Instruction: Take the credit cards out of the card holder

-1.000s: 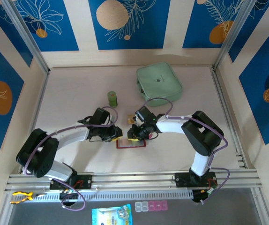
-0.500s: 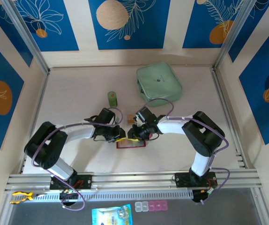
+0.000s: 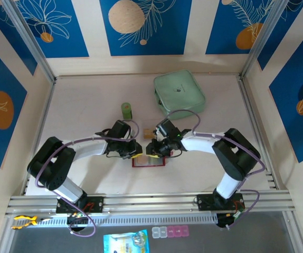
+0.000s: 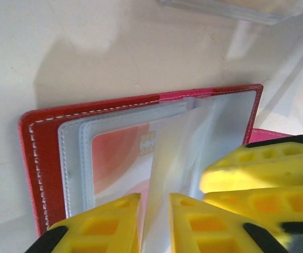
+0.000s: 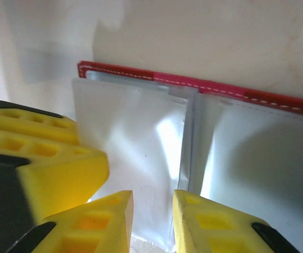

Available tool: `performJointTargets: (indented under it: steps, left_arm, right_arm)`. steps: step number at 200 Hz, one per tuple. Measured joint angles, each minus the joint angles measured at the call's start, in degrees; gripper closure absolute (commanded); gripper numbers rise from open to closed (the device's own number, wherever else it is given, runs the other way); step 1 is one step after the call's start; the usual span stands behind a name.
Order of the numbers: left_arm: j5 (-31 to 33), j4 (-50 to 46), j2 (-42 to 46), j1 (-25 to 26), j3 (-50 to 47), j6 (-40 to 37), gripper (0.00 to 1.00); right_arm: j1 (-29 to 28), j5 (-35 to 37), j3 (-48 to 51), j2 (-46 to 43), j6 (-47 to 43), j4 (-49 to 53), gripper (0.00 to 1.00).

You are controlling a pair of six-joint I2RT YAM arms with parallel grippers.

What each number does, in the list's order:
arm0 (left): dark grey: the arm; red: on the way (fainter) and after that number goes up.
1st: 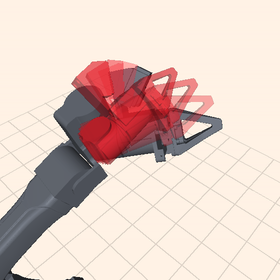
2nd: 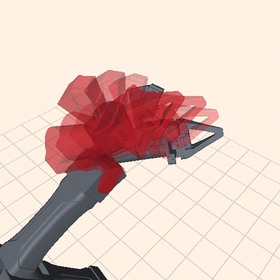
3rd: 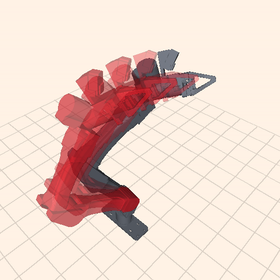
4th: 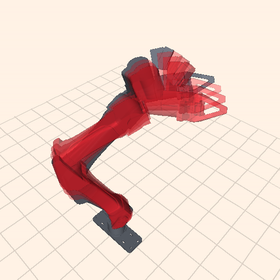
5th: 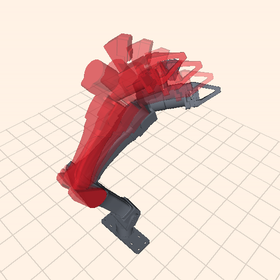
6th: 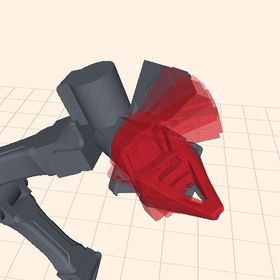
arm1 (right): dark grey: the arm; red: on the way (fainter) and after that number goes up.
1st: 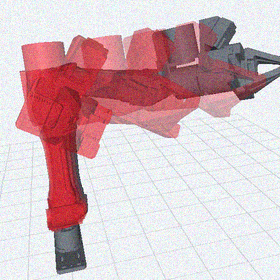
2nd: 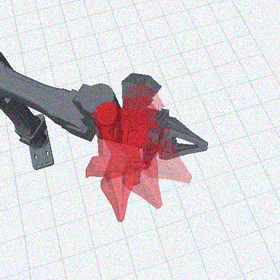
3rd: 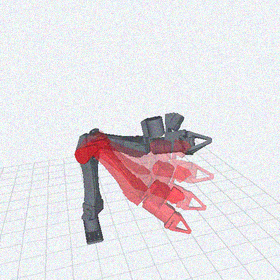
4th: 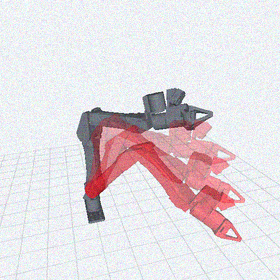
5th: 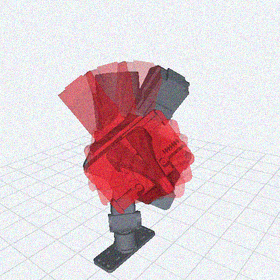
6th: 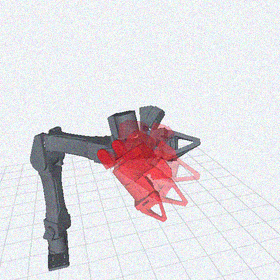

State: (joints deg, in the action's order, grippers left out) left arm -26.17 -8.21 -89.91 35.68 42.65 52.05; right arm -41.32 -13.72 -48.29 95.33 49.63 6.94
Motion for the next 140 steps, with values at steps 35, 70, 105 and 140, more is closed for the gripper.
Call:
performJointTargets:
  steps: [35, 70, 105, 140]
  left_arm:
    - [-0.2, -0.9, 0.2, 1.0, 2.2, 0.0, 0.80]
    - [-0.2, -1.3, 0.1, 2.7, 4.7, 0.0, 0.79]
    - [-0.2, -1.5, -2.4, 5.0, 7.5, 0.0, 0.79]
    - [-0.2, -2.3, -5.9, 6.5, 10.4, 0.0, 0.78]
  right_arm:
    - [3.1, 0.4, 0.5, -4.9, -0.7, 1.6, 0.72]
    - [6.4, 0.4, 3.5, -9.0, -1.6, 3.0, 0.72]
    - [9.2, 0.4, 6.8, -12.8, -2.3, 4.2, 0.72]
    - [11.2, 0.4, 9.3, -16.2, -2.8, 4.7, 0.71]
